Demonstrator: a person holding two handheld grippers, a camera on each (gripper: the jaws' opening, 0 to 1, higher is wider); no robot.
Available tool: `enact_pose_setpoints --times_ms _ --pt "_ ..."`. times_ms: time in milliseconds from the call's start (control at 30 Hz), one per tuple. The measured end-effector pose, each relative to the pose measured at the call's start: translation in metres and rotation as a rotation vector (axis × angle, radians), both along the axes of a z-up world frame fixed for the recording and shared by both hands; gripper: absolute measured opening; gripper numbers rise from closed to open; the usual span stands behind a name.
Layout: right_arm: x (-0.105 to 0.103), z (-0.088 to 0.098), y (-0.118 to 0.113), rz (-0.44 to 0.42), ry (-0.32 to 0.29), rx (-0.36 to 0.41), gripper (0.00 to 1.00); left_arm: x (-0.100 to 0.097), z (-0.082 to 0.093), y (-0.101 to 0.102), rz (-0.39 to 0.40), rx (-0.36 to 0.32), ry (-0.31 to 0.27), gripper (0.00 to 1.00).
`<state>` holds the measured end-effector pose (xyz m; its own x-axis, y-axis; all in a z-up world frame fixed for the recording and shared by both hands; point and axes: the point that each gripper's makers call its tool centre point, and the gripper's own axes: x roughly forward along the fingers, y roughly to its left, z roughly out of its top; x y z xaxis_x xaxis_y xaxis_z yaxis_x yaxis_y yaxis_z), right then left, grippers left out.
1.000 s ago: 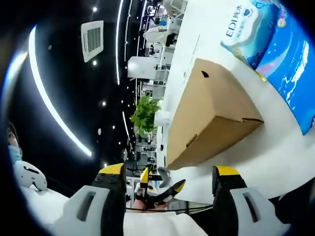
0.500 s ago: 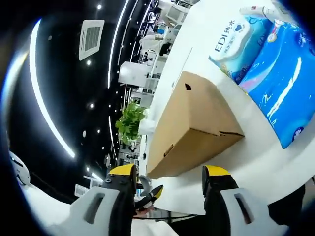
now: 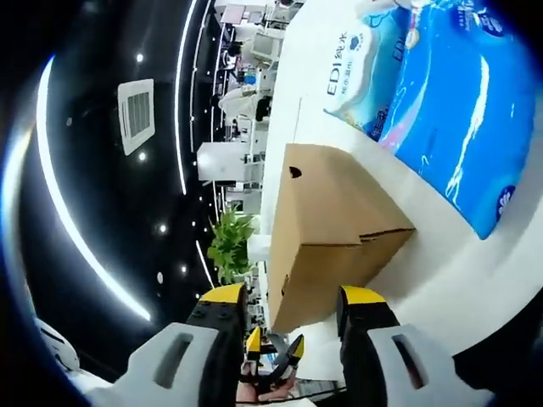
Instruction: Operate the shoe box by opening the lid, removing the specified soft item, and placing it in the target area until the item is outside and the box remains undamaged.
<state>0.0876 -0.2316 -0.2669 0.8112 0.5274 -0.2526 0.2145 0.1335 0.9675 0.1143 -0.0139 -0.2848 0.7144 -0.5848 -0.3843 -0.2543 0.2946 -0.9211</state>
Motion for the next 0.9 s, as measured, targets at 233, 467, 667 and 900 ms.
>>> enact_pose_setpoints --times_ms 233,467,667,900 --pt "0.006 -0.009 0.005 0.004 0.044 -0.034 0.43 0.004 -0.008 -0.005 -0.052 0.056 -0.015 0.50" --pt "0.004 -0.017 -0.008 -0.060 0.097 -0.031 0.28 0.016 -0.004 -0.003 0.011 0.007 -0.003 0.43" --pt "0.004 -0.019 -0.020 -0.117 0.117 -0.020 0.27 0.014 -0.005 -0.002 0.012 -0.014 0.014 0.36" --pt "0.007 -0.034 -0.037 -0.144 0.119 -0.026 0.28 0.013 -0.009 -0.001 -0.009 0.008 0.026 0.33"
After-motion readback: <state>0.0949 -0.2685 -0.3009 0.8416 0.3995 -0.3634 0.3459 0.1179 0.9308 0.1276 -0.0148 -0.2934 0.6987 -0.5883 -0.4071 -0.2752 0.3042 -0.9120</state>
